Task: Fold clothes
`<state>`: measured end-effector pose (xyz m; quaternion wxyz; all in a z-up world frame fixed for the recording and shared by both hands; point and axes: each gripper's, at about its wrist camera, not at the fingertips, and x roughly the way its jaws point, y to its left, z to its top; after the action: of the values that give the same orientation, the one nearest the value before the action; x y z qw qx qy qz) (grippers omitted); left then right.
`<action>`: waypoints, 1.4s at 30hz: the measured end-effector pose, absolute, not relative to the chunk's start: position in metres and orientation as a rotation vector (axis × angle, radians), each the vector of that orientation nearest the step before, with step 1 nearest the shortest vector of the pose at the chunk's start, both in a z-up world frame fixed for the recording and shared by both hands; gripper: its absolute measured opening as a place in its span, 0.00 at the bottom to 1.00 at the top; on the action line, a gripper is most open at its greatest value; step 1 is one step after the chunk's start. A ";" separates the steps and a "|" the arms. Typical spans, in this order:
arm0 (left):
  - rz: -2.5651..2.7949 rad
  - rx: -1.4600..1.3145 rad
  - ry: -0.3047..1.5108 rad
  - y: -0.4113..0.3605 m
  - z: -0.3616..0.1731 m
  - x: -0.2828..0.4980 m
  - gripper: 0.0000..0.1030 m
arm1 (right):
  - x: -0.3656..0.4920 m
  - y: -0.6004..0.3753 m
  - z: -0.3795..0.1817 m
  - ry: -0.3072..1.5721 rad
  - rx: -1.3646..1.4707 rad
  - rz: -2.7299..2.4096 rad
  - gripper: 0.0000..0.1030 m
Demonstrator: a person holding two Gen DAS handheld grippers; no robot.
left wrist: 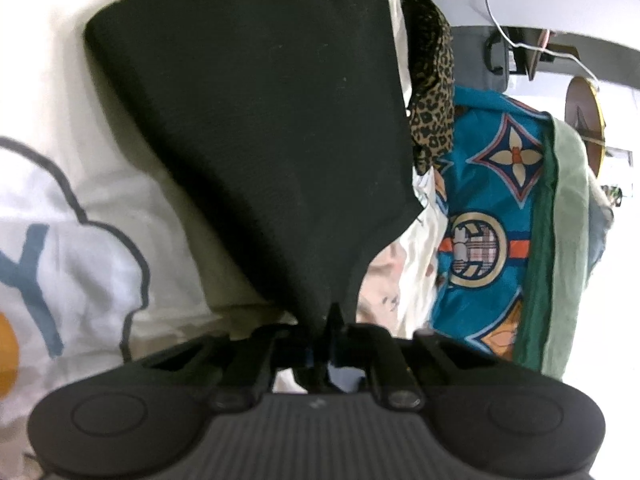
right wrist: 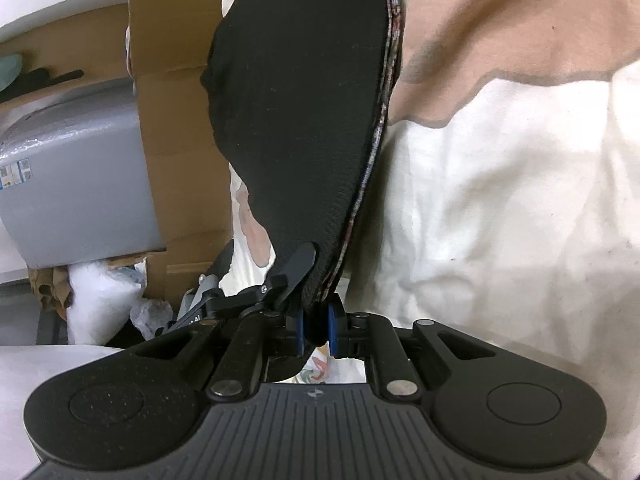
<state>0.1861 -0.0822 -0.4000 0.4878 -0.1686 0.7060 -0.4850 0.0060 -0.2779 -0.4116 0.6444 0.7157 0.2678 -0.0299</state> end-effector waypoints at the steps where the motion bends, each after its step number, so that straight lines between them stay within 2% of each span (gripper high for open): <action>1: -1.182 -0.398 1.705 -0.082 -0.398 0.185 0.07 | 0.007 -0.278 -0.409 0.617 1.605 -0.068 0.13; 8: -1.184 -0.356 1.679 -0.083 -0.396 0.186 0.06 | 0.001 -0.292 -0.405 0.624 1.533 -0.129 0.34; 20: -1.180 -0.373 1.692 -0.079 -0.392 0.187 0.06 | -0.011 -0.356 -0.400 0.479 1.506 -0.303 0.37; 42: -1.197 -0.627 1.693 -0.092 -0.359 0.225 0.05 | 0.007 -0.406 -0.390 0.379 1.573 -0.373 0.37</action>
<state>0.2255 -0.0924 -0.3592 0.4687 -0.2556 0.6905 -0.4880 0.0074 -0.4064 -0.3902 0.6748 0.6991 0.1685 -0.1660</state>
